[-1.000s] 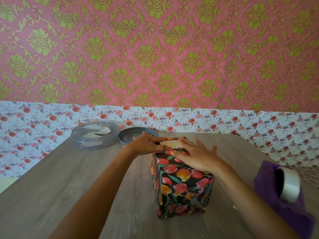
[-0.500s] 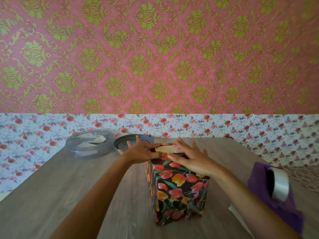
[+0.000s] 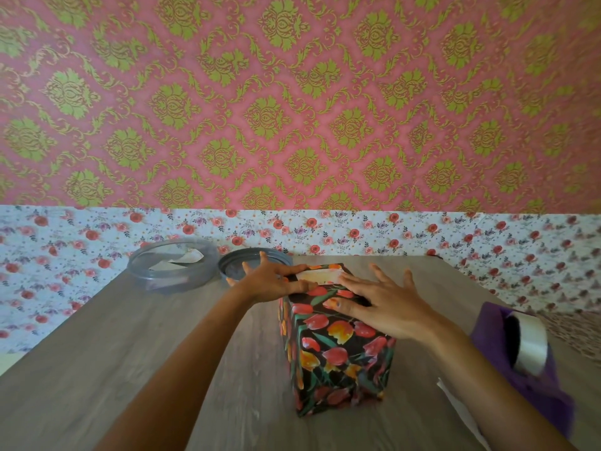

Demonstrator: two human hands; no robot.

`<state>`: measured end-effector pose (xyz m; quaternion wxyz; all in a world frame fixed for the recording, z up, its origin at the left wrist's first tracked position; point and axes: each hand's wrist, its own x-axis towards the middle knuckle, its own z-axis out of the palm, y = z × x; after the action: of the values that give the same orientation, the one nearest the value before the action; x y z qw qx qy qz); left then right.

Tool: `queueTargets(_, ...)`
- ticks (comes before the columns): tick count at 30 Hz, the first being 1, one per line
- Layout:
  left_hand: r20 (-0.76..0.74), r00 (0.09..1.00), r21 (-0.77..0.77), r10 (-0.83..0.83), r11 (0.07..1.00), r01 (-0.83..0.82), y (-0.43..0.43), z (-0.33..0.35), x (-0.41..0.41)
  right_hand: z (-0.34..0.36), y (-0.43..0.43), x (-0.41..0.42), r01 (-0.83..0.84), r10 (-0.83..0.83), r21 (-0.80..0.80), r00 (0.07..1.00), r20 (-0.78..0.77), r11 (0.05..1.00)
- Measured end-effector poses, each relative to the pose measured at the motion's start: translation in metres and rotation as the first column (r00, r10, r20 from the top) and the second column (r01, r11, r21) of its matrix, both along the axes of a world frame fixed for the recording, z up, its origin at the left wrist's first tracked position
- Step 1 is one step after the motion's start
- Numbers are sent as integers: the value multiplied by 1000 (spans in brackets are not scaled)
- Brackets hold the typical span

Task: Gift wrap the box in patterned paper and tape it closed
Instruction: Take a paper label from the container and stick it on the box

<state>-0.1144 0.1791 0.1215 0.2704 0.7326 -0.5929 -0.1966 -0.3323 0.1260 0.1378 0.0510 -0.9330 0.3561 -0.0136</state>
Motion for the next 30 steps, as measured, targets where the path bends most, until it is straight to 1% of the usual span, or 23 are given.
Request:
queueTargets(2,24,1000,-3,-3,1000,3,-3,-2,2,-3,1,1,6,-6,-32,1000,19,999)
queueTargets(3,5,1000,7,-12,1000,12,-2,-2,3,-3,1,1,-2,3,-34,1000,23,999)
queueTargets(5,-114,992,-16,-55,998,53,0,-6,7,0,1,0,-12,12,10,999,31,1000)
queueTargets(7,-282,953,-136,-112,988,76,8,-11,6,3,4,-1,-24,21,42,996,89,999)
queueTargets(8,-358,926,-221,-118,975,39,11,-14,8,6,8,1,-34,29,29,988,152,999)
queueTargets(9,-394,914,-288,-94,957,-26,14,-21,10,7,14,2,-40,39,-1,974,222,999)
queueTargets(10,-352,936,-319,-14,942,-106,14,-27,16,8,22,8,-51,65,-55,950,305,997)
queueTargets(11,-253,963,-313,94,934,-173,13,-36,26,7,33,15,-64,105,-112,907,409,992)
queueTargets(12,-117,977,-277,176,940,-202,10,-45,35,5,47,23,-79,154,-161,833,531,984)
queueTargets(13,26,977,-229,212,953,-201,8,-54,45,2,62,35,-102,201,-188,739,642,977)
queueTargets(14,160,965,-176,206,968,-177,3,-65,55,-1,77,49,-135,230,-189,659,716,973)
queueTargets(15,282,939,-131,199,977,-167,1,-75,64,-7,90,66,-169,242,-175,602,761,970)
queueTargets(16,380,905,-93,189,982,-166,-1,-81,68,-14,101,82,-191,230,-147,559,796,971)
queueTargets(17,431,882,-66,188,982,-178,-2,-84,70,-21,108,98,-201,191,-99,519,833,975)
queueTargets(18,462,864,-51,198,979,-197,-1,-85,72,-29,112,114,-211,129,-31,470,873,977)
queueTargets(20,522,836,-8,168,981,-191,-2,-84,76,-44,112,143,-232,-55,142,344,937,962)
queueTargets(22,622,774,47,121,981,-191,-8,-85,89,-58,107,167,-248,-250,311,249,936,918)
queueTargets(24,679,732,121,57,975,-188,-19,-85,103,-71,101,186,-239,-381,406,145,913,882)
queueTargets(25,689,723,120,53,975,-185,-23,-85,110,-76,99,197,-224,-428,437,92,899,871)
queueTargets(27,674,735,59,71,987,-150,-26,-82,114,-85,89,210,-163,-495,487,-13,869,858)
queueTargets(29,608,783,-56,130,991,-121,-25,-80,120,-92,77,223,-97,-524,516,-101,846,851)
queueTargets(30,561,810,-130,173,984,-120,-23,-79,125,-95,70,231,-68,-537,533,-130,834,844)
